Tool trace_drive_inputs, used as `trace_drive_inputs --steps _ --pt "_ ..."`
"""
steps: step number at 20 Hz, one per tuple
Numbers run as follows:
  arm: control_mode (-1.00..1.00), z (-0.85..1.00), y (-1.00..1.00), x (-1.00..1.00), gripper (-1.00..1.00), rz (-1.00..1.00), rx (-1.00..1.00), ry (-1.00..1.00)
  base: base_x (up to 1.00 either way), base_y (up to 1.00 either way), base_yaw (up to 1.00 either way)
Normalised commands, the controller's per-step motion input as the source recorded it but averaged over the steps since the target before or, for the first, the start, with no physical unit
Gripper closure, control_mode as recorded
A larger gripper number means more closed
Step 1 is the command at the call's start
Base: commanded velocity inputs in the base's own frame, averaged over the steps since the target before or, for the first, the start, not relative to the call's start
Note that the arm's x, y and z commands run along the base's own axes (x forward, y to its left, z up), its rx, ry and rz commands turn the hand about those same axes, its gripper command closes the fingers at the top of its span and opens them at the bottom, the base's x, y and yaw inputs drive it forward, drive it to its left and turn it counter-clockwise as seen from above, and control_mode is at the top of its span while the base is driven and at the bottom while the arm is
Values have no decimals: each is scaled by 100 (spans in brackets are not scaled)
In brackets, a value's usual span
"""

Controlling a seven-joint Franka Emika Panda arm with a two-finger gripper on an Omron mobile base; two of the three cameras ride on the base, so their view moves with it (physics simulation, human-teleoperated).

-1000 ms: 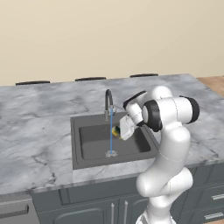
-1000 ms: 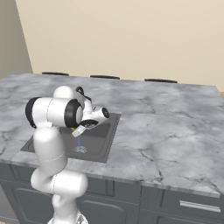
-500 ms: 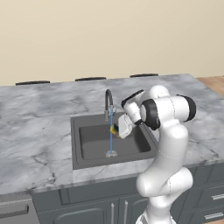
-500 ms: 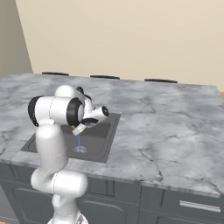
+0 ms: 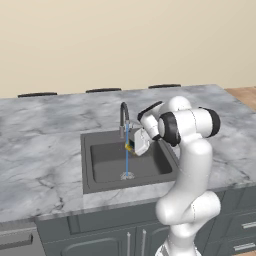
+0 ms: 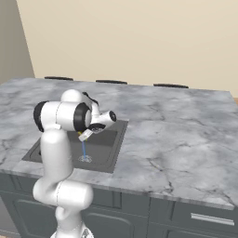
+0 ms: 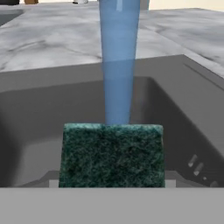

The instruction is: Soak the sponge with water for a few seconds and then drop it inside the sink.

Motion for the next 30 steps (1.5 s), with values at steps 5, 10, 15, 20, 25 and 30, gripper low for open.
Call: trace_drive_inputs --steps 5,10,15,20,25,30 --pt "-100 -8 2 17 100 0 0 0 0 0 0" --pt "-100 -17 5 15 100 0 0 0 0 0 0" --pt "-100 -11 11 13 100 0 0 0 0 0 0" --pt "-100 -1 5 3 100 0 0 0 0 0 0" --pt "-100 0 -1 -11 100 0 0 0 0 0 0" --pt "-100 1 -14 -12 100 0 0 1 0 0 0"
